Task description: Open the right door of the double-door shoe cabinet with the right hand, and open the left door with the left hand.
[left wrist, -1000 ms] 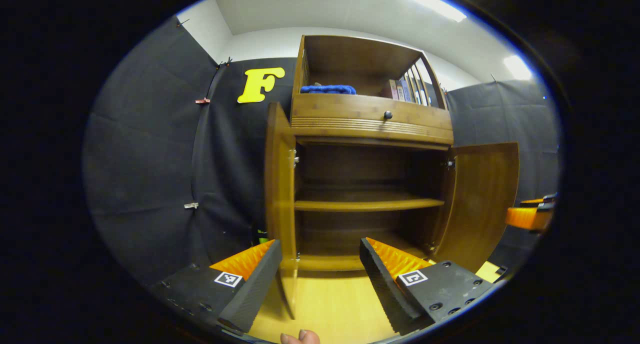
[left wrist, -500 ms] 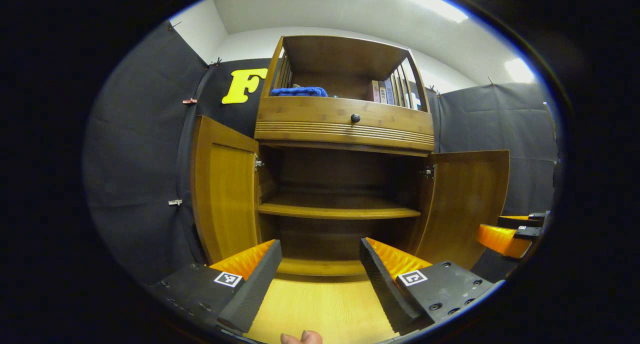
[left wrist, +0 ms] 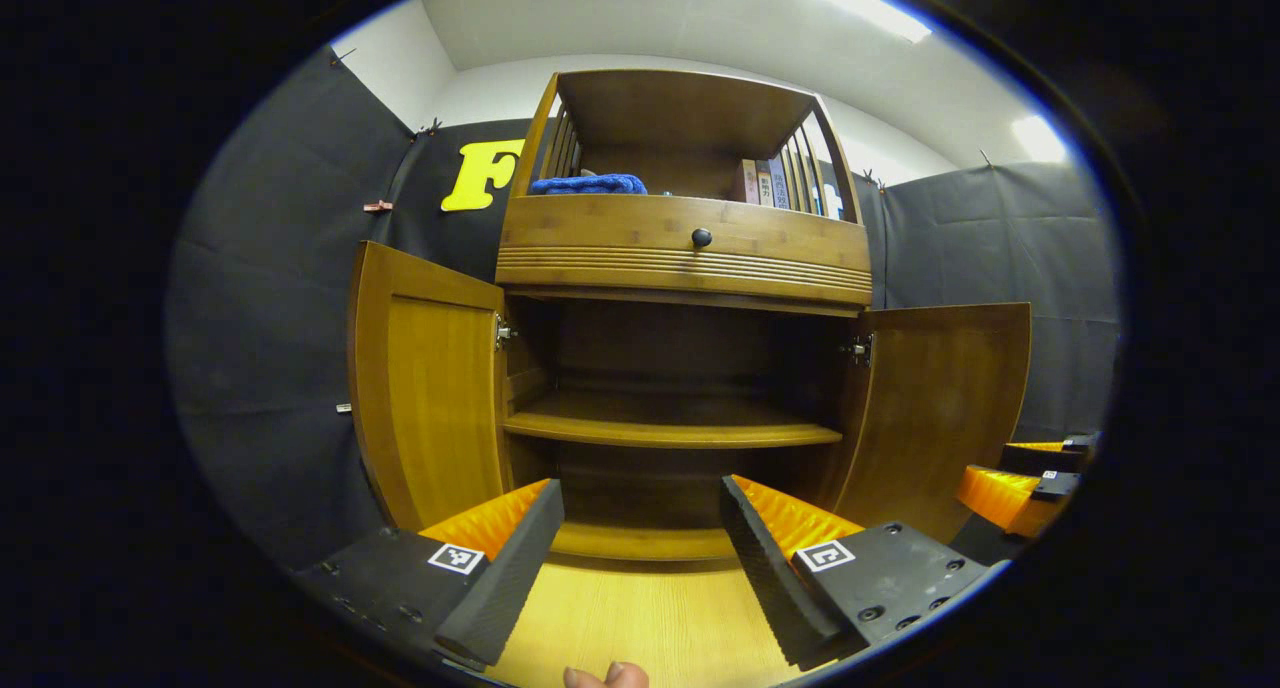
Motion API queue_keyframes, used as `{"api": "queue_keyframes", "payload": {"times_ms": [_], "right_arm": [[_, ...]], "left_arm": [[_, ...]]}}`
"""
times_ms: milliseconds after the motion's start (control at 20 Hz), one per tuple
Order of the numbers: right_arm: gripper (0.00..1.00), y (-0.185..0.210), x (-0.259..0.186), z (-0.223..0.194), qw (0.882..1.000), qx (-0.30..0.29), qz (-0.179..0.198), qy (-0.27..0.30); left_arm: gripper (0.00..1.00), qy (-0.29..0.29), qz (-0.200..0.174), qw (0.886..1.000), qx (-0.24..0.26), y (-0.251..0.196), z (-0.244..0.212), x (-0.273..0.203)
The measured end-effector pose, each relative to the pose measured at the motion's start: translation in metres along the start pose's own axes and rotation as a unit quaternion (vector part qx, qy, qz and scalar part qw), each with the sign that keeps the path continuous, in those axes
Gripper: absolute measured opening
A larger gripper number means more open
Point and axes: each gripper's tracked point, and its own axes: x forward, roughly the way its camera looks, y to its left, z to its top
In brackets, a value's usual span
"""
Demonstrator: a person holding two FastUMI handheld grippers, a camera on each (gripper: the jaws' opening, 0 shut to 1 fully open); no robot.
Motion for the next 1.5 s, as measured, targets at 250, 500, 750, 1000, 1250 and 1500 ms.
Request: {"api": "queue_keyframes", "payload": {"times_ms": [250,500,750,1000,1250,1500], "right_arm": [[0.98,-0.011,0.001,0.001,1.000,0.002,-0.003,0.001],[0.98,-0.012,0.002,-0.001,1.000,0.001,0.000,0.003],[0.98,-0.010,0.005,-0.002,1.000,0.002,0.002,0.006],[0.98,-0.009,0.007,-0.003,1.000,0.002,0.003,0.005],[0.98,-0.011,0.008,-0.004,1.000,0.003,0.003,0.007],[0.98,-0.013,0.007,-0.004,1.000,0.001,0.000,0.007]], "left_arm": [[0.97,-0.003,-0.002,1.000,0.014,-0.002,-0.002,0.001],[0.98,0.000,-0.007,1.000,0.015,-0.005,-0.001,0.003],[0.97,0.002,-0.010,1.000,0.021,-0.005,-0.001,0.004],[0.97,0.001,-0.009,1.000,0.026,-0.003,-0.001,0.004],[0.98,0.004,-0.007,1.000,0.028,-0.003,-0.003,0.005],[0.97,0.007,-0.012,1.000,0.028,-0.004,-0.004,0.004]]}}
